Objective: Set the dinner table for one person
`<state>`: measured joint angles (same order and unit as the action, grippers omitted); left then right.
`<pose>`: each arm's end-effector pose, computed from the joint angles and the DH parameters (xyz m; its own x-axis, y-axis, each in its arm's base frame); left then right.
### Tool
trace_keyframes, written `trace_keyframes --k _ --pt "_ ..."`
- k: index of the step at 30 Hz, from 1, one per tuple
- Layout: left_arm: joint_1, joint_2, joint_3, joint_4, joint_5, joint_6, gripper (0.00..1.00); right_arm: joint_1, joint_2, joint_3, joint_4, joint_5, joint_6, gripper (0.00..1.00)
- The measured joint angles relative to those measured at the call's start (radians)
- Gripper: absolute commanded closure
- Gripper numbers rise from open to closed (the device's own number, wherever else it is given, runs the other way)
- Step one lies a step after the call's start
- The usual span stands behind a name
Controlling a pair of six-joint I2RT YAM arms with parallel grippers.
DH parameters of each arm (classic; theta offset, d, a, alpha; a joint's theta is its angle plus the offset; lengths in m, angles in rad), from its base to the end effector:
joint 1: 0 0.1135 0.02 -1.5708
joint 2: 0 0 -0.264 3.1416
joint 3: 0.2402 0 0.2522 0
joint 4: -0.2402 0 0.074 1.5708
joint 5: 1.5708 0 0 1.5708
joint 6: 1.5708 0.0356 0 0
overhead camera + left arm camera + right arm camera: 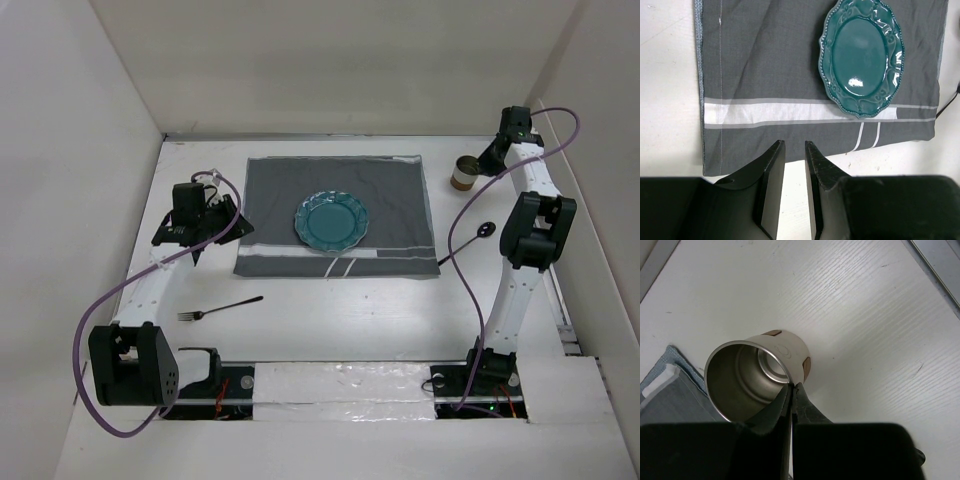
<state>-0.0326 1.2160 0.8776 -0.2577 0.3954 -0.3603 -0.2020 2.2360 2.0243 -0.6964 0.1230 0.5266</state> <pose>0.2671 -0.0224 0.2763 -0.6480 -0.3044 -0.6982 0.1285 0.8599 -0.4941 0.4912 -0.1051 0.2422 -0.5304 0.6178 -0.5805 0.6242 0.7480 0.2256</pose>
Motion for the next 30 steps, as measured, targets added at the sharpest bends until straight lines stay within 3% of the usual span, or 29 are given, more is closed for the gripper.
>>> trace_keyframes --k 8,17,22,30 --pt "0.0 0.0 0.0 0.0 0.004 0.0 0.81 0.036 -0.037 -0.008 0.008 0.005 -0.021 1.0" --pt "0.0 0.0 0.0 0.0 0.013 0.0 0.81 0.199 -0.114 0.038 0.024 -0.021 -0.042 1.0" --pt "0.0 0.0 0.0 -0.001 0.014 0.0 0.8 0.285 -0.071 0.124 0.023 -0.057 -0.042 1.0" --pt "0.0 -0.002 0.0 -0.001 0.012 0.0 0.81 0.294 0.057 0.189 0.014 -0.094 -0.021 1.0"
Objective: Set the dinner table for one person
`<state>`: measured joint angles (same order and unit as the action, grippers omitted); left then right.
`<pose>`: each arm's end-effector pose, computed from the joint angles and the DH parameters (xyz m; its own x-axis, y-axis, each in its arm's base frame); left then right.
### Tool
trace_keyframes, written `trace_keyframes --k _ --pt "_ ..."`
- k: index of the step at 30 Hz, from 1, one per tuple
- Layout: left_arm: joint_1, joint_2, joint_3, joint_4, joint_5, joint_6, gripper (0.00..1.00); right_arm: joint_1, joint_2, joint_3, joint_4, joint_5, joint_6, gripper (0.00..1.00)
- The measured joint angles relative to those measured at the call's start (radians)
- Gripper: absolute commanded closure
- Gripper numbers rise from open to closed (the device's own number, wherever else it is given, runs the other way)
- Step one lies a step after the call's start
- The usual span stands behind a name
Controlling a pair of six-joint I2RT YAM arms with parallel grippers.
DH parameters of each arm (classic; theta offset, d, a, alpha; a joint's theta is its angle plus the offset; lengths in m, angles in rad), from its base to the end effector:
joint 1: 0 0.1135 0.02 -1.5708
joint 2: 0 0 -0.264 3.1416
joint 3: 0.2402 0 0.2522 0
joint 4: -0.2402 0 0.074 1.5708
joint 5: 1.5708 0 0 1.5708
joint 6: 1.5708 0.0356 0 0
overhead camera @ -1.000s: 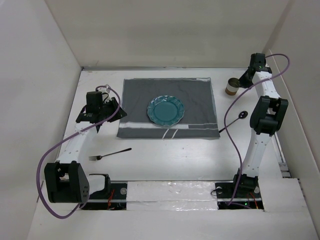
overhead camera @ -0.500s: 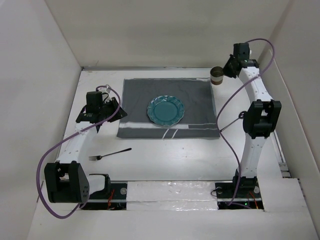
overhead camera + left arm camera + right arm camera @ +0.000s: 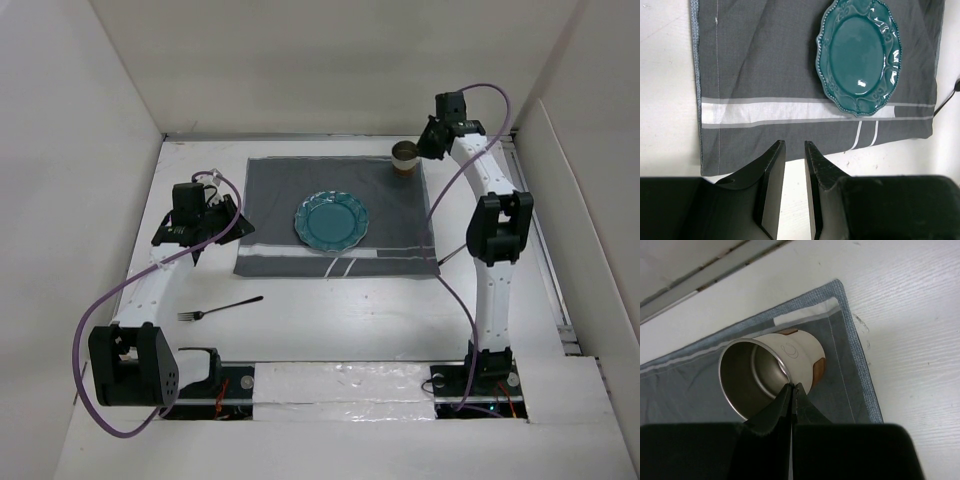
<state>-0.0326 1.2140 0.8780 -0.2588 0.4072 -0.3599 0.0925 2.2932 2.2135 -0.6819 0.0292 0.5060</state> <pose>0.2666 -0.0228 0.2770 -0.6502 -0.3023 -0.6970 0.1376 0.8554 -0.4994 0.5207 0.0473 0.2762 -0.6356 0.4276 -0.6428 0.2707 0.9032 0.3332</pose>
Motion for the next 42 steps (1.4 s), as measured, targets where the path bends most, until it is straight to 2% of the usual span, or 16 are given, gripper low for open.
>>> trace_keyframes --k 5,9,10,14,16,17,18,19,20,26,27,28,29,31,33,42 --pt "0.0 0.0 0.0 0.0 -0.001 0.0 0.81 -0.003 0.025 -0.043 -0.006 -0.029 0.033 1.0" --pt "0.0 0.0 0.0 0.0 -0.002 0.0 0.81 -0.01 0.025 -0.077 0.002 -0.053 0.062 0.62" --pt "0.0 0.0 0.0 0.0 -0.001 0.0 0.81 -0.011 0.024 -0.086 0.008 -0.056 0.067 0.49" --pt "0.0 0.0 0.0 0.0 0.002 -0.001 0.81 -0.023 0.007 -0.138 0.019 -0.071 0.072 0.37" --pt "0.0 0.0 0.0 0.0 0.007 -0.002 0.81 -0.034 -0.018 -0.167 0.023 -0.078 0.071 0.39" --pt "0.0 0.0 0.0 0.0 0.01 -0.004 0.81 -0.04 -0.041 -0.19 0.023 -0.079 0.071 0.49" --pt "0.0 0.0 0.0 0.001 0.016 -0.005 0.81 -0.049 -0.071 -0.219 0.028 -0.077 0.069 0.66" --pt "0.0 0.0 0.0 0.001 0.023 -0.007 0.81 -0.058 -0.117 -0.266 0.043 -0.067 0.069 0.95" --pt "0.0 0.0 0.0 0.002 0.028 -0.009 0.81 -0.068 -0.172 -0.323 0.055 -0.054 0.07 1.0" --pt "0.0 -0.01 -0.002 0.009 0.038 -0.013 0.81 -0.171 -0.631 -0.829 0.183 0.038 0.103 1.0" --pt "0.0 -0.017 -0.003 0.009 0.037 -0.012 0.81 -0.192 -0.69 -0.902 0.186 0.051 0.106 0.96" --pt "0.0 -0.024 -0.006 0.011 0.038 -0.012 0.81 -0.208 -0.734 -0.961 0.185 0.069 0.109 0.82" --pt "0.0 -0.032 -0.011 0.018 0.039 -0.012 0.81 -0.222 -0.76 -1.011 0.186 0.083 0.112 0.73" --pt "0.0 -0.04 -0.022 0.03 0.047 -0.013 0.81 -0.234 -0.774 -1.093 0.185 0.094 0.102 0.58" --pt "0.0 -0.04 -0.031 0.038 0.059 -0.015 0.81 -0.237 -0.761 -1.136 0.175 0.092 0.09 0.51" --pt "-0.04 -0.039 -0.037 0.053 0.084 -0.023 0.81 -0.237 -0.643 -1.177 0.159 0.058 0.014 0.51"
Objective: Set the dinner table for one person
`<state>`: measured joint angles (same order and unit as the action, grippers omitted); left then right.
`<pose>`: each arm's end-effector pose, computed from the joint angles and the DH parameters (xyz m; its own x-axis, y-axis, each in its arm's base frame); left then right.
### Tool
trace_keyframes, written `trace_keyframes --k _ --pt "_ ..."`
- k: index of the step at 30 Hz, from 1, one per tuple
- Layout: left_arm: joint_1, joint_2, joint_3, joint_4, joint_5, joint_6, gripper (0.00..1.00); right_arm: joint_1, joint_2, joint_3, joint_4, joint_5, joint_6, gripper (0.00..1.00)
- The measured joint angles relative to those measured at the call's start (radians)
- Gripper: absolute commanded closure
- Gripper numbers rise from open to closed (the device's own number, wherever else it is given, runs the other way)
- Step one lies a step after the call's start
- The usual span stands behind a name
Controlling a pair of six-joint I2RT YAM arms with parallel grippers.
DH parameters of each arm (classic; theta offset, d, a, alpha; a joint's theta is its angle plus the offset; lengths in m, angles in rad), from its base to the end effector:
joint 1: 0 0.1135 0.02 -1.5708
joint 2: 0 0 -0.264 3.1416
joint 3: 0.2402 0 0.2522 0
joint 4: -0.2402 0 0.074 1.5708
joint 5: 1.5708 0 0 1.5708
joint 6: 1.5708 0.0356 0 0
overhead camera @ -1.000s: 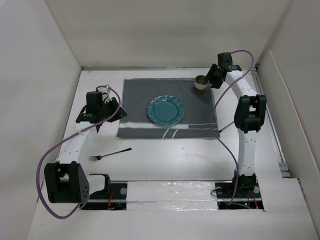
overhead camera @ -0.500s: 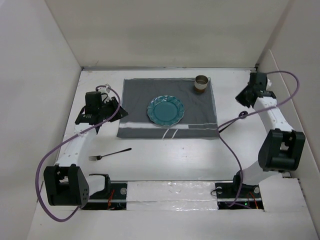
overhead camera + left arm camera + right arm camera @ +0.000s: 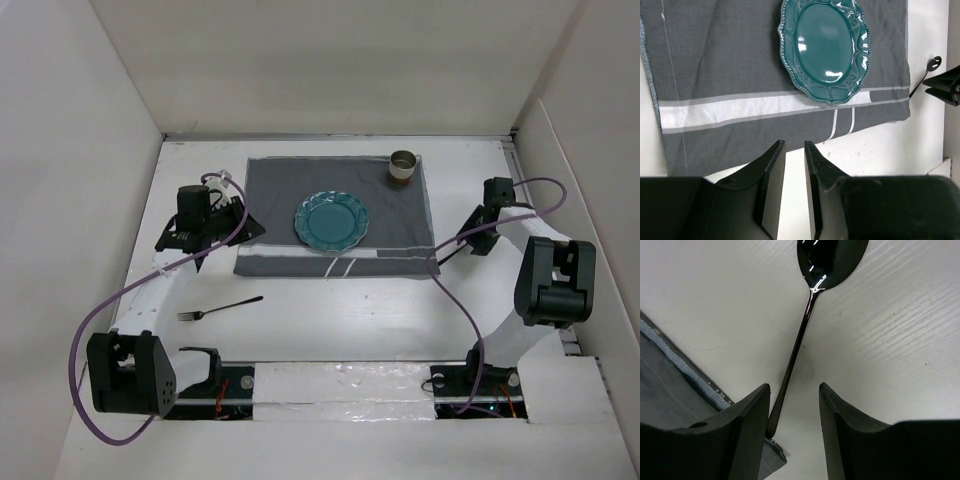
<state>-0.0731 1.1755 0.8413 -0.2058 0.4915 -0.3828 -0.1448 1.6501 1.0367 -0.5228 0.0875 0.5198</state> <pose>0.2579 -0.0357 0.2793 -0.6505 -0.2825 -0.7050 0.2427 0.8022 -0.5455 0.3180 -0.0495 0.1854 -0.6895 0.6006 -0.4048 0.6022 0.7859 0.1403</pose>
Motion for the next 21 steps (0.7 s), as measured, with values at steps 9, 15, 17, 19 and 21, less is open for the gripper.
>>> trace_keyframes --k 9,15,17,19,21 --pt "-0.004 -0.031 -0.013 -0.001 -0.006 0.0 0.81 0.001 0.121 0.073 -0.003 0.016 -0.009 0.82" --pt "-0.004 -0.053 -0.017 -0.001 -0.018 0.0 0.81 0.001 0.163 0.134 -0.025 0.061 -0.016 1.0" --pt "-0.004 -0.055 -0.017 -0.001 -0.021 0.0 0.81 0.001 0.152 0.133 -0.036 0.091 -0.016 1.0" --pt "-0.003 -0.055 -0.017 -0.001 -0.022 0.0 0.81 0.0 0.118 0.133 -0.05 0.115 -0.018 1.0" --pt "-0.004 -0.055 -0.017 -0.001 -0.022 0.0 0.81 0.002 0.045 0.135 -0.054 0.123 -0.026 1.0"
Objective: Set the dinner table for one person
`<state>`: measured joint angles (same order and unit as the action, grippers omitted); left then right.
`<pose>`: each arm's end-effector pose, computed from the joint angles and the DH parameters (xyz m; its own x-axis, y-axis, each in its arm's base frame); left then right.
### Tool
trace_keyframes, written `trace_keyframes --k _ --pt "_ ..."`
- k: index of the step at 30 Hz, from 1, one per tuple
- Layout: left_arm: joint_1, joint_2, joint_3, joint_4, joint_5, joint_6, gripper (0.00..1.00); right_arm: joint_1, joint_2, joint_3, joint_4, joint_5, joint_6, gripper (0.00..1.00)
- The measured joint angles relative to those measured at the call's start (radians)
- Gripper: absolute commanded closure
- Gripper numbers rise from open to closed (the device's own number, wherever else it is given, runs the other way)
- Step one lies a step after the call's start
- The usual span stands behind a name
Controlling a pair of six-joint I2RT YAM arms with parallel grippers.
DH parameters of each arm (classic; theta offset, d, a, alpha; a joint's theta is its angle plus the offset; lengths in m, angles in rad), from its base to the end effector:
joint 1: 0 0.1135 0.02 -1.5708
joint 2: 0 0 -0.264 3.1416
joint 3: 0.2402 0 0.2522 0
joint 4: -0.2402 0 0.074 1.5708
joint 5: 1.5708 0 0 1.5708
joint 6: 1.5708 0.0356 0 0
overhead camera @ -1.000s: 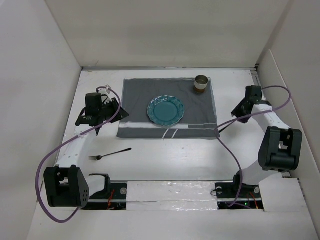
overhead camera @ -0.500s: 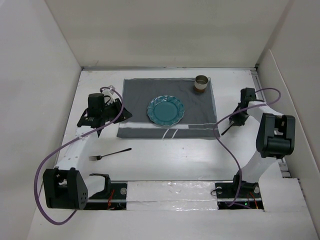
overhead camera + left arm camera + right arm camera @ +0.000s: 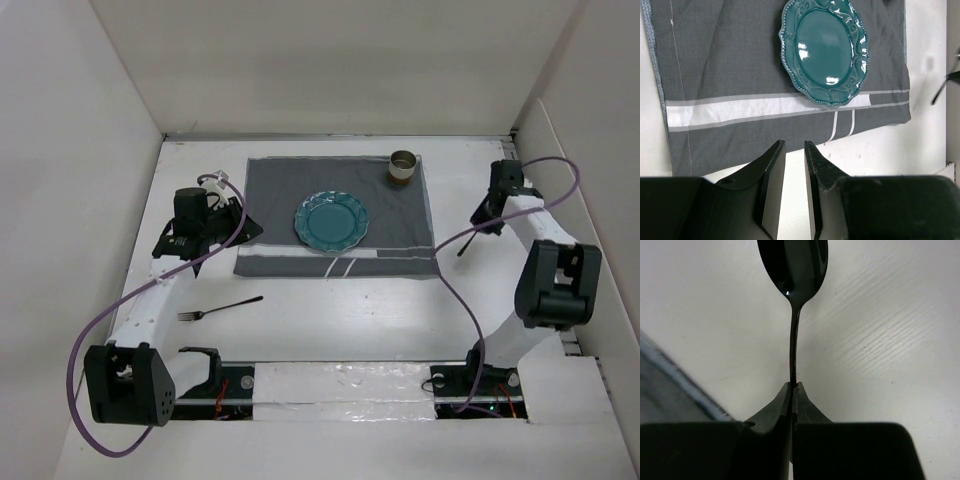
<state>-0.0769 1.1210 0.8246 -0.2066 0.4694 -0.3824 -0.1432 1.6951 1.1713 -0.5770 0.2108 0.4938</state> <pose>0.2477 -0.0352 0.2861 -0.6189 -0.2861 -0.7315 0.2508 0.8105 -0.5292 0.3396 -0.0565 0.2079 -0.6664 0.5644 -0.4872 0.6237 0.7800 0.0504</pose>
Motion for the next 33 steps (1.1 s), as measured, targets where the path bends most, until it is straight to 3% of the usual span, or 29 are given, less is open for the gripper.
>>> trace_keyframes --k 3,7,12,16,29,33 --pt "0.0 0.006 0.0 0.0 0.0 0.0 0.81 0.028 -0.135 0.055 -0.006 -0.018 -0.027 1.0" --pt "0.0 0.023 0.0 0.0 -0.002 0.0 0.81 0.156 -0.21 0.226 0.007 -0.135 -0.092 1.0" --pt "0.0 0.035 0.0 -0.002 -0.012 0.0 0.81 0.377 -0.151 0.323 0.007 -0.279 -0.166 1.0" --pt "0.0 0.035 0.001 -0.014 -0.032 -0.001 0.82 0.481 0.022 0.328 -0.023 -0.378 -0.202 1.0" --pt "-0.013 -0.043 0.054 -0.075 -0.111 -0.014 0.83 0.483 0.345 0.424 -0.071 -0.369 -0.203 1.0" --pt "-0.142 -0.04 0.11 -0.109 -0.281 -0.016 0.81 0.473 0.386 0.449 -0.065 -0.36 -0.198 1.0"
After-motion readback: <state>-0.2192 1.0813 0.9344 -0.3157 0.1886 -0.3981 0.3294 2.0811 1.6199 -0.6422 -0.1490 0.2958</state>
